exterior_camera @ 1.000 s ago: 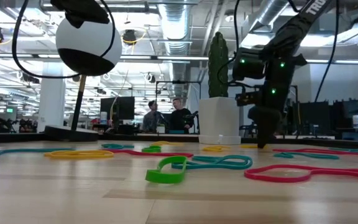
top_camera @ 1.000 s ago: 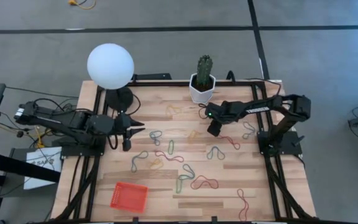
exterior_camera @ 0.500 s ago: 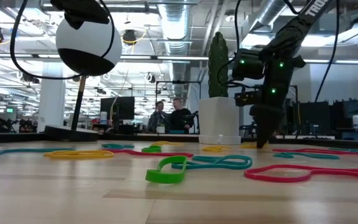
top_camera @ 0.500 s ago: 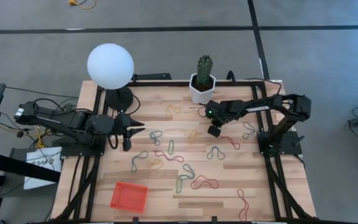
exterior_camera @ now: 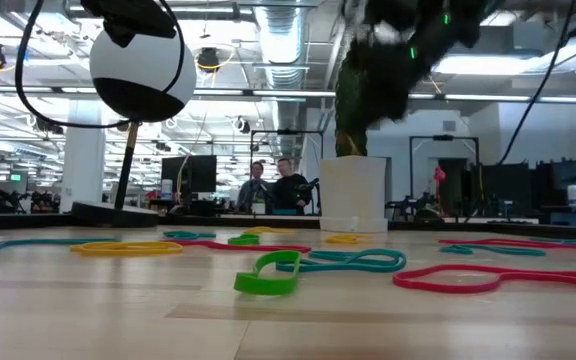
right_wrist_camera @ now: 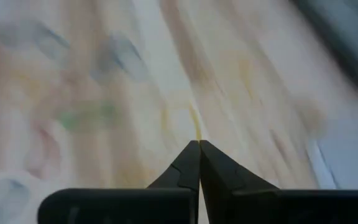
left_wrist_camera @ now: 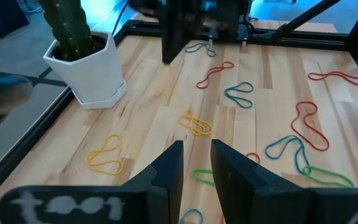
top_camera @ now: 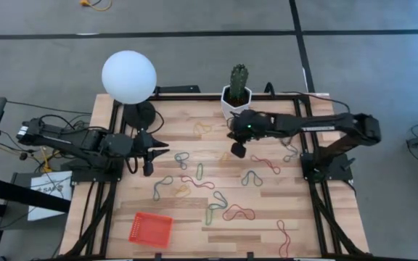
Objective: Pick and place rubber bands into bin
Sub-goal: Put the yellow rubber band into the basket, then adjust the flower pot to the right side of the table
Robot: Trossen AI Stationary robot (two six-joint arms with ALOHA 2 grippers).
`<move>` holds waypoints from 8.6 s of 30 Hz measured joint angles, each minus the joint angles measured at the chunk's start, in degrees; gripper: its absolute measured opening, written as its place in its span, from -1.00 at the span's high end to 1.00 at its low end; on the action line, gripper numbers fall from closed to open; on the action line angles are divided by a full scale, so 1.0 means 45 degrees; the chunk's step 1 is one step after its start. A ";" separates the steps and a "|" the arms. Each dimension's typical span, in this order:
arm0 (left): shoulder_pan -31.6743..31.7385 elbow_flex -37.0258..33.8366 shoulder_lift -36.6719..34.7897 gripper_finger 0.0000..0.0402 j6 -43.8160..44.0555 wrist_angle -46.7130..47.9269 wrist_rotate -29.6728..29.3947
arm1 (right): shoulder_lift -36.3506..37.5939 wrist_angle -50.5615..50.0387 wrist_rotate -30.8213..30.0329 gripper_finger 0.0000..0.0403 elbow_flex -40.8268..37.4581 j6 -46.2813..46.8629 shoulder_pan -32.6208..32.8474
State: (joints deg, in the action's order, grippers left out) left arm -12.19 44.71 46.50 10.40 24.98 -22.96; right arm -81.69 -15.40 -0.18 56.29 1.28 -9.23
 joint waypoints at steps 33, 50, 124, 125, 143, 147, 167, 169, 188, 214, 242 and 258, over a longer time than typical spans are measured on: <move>0.0010 0.0000 0.0027 0.35 -0.1453 -0.0737 -0.0078 | -0.6085 0.5556 0.0396 1.00 0.6633 -0.2567 0.2055; 0.0015 0.0000 0.0024 0.51 -0.1366 -0.0555 -0.1059 | -0.6115 0.4917 0.0402 1.00 0.7208 -0.2760 0.2131; -0.5756 0.0010 0.4702 1.00 0.5927 0.0836 0.7886 | -0.6105 -0.1252 0.0271 0.41 0.7198 -0.3148 0.1937; -0.5756 0.0010 0.4702 1.00 0.6000 0.0844 0.7837 | -0.6105 -0.1252 0.0271 0.41 0.7194 -0.3152 0.1906; -0.5652 0.0010 0.4702 0.66 0.5325 0.0879 0.6953 | -0.6105 -0.1247 0.0271 0.41 0.7195 -0.3175 0.1679; -0.5224 0.0075 0.4620 0.67 0.4524 0.0962 0.6049 | -0.5920 -0.1385 0.0271 0.41 0.7179 -0.3389 0.1684; -0.3818 0.1695 -0.0467 0.67 0.0356 0.3349 -0.2103 | -0.5669 -0.0544 0.0359 0.41 0.5424 -0.3036 -0.0777; -0.3818 0.1692 -0.0756 0.67 0.0061 0.3479 -0.2704 | -0.6189 0.0786 0.0358 0.41 0.5362 -0.2963 -0.1238; -0.3818 0.1671 -0.1083 0.67 0.0047 0.4084 -0.3254 | -0.8587 -0.0046 -0.1310 0.49 0.6206 -0.0823 -0.2087; -0.3818 0.1671 -0.1059 0.67 0.0170 0.4050 -0.3283 | -0.9420 -0.0640 -0.2281 0.49 0.6310 0.0593 -0.1663; -0.3818 0.1671 -0.1059 0.67 0.0521 0.4314 -0.2974 | -0.9291 0.0186 -0.6949 0.55 0.8325 -0.0864 0.0411; -0.3819 0.1671 -0.1059 0.67 0.0529 0.4302 -0.2973 | -0.9320 -0.5210 -0.8364 1.00 0.9177 -0.1060 -0.0102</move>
State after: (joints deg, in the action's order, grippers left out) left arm -29.37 52.23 41.74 12.78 44.34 -36.34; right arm -123.63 -38.85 -37.82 97.59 -3.49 -9.69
